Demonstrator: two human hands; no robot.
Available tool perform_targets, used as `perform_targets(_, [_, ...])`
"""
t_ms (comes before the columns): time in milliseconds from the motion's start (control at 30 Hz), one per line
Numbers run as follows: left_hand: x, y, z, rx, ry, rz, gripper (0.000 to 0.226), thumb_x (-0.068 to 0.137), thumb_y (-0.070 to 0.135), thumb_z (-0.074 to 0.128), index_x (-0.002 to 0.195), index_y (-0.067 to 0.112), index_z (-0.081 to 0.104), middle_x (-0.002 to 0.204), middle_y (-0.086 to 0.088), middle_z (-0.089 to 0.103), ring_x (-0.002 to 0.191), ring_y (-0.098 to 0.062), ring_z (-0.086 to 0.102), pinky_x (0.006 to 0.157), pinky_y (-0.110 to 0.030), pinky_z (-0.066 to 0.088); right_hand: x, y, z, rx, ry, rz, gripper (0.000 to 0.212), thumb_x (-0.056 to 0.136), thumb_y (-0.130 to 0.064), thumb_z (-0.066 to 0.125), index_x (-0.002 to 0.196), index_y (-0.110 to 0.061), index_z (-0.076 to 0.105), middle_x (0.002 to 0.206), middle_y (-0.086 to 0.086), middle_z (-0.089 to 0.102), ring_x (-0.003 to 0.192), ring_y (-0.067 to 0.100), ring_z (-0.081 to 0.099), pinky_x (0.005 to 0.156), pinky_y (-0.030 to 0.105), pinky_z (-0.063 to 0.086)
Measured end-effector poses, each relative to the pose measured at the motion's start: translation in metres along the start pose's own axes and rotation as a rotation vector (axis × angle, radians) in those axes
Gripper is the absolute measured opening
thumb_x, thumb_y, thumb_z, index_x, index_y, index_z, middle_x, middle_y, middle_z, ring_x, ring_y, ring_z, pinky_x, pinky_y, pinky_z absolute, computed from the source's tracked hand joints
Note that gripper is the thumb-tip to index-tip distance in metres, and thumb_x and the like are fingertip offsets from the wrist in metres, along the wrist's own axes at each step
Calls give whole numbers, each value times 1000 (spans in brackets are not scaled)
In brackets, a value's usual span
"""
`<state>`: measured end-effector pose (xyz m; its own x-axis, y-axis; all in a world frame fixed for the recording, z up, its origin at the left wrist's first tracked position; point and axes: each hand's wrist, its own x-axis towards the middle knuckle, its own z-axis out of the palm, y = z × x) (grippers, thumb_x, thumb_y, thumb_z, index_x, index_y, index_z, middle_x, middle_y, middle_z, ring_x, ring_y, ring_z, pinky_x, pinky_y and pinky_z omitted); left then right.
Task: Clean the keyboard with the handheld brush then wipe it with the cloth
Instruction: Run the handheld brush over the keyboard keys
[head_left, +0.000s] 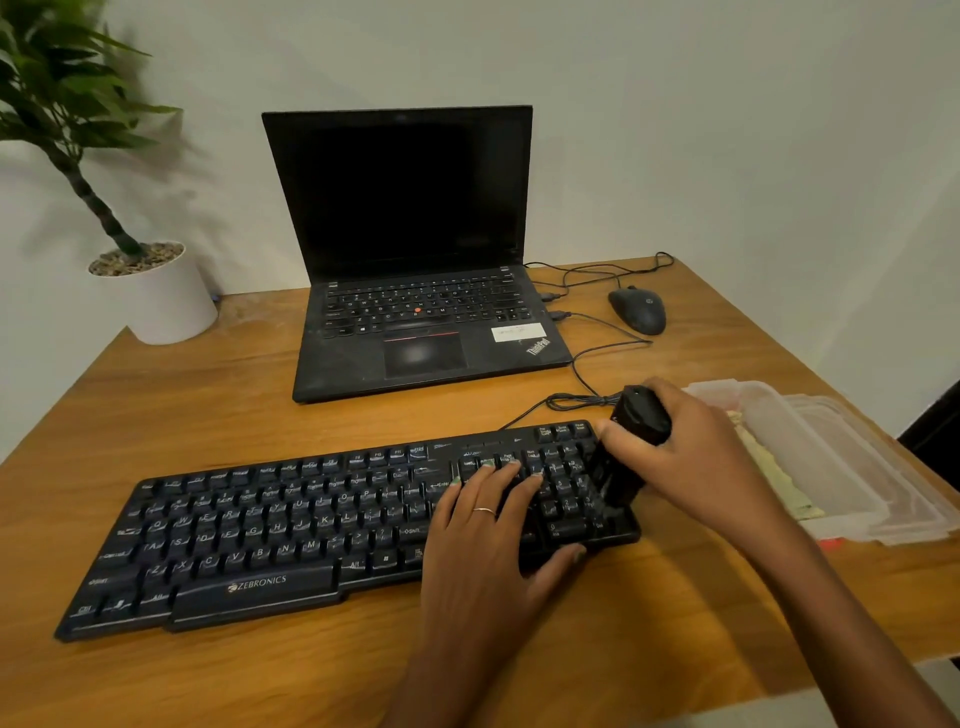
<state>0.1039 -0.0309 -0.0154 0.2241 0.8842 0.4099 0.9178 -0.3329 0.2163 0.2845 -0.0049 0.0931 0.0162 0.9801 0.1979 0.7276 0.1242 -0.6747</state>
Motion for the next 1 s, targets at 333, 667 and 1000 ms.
perform_targets(333, [0,1,0,-2,17,5,66,85,75,33,125,28,56,129,6,59,121,-14,52,104,-41,32,-1,-5,8,-47,-18,-10,23,80,-36,64,82,-15,53,72,1,60,70,20,59,60,37,51])
perform_targets(667, [0,1,-1,-22,29,11,67,85,74,34,124,25,57,128,5,59,119,-16,54,103,-42,37,3,-5,0,-57,-129,13,22,80,-35,64,85,-14,57,75,2,62,71,19,61,63,40,54])
perform_targets(1000, [-1,-1,0,-24,9,6,67,84,75,36,126,27,57,130,5,58,122,-16,52,104,-40,34,2,-2,4,-75,-1,-79,25,80,-39,64,80,-17,53,69,0,60,65,17,58,56,35,47])
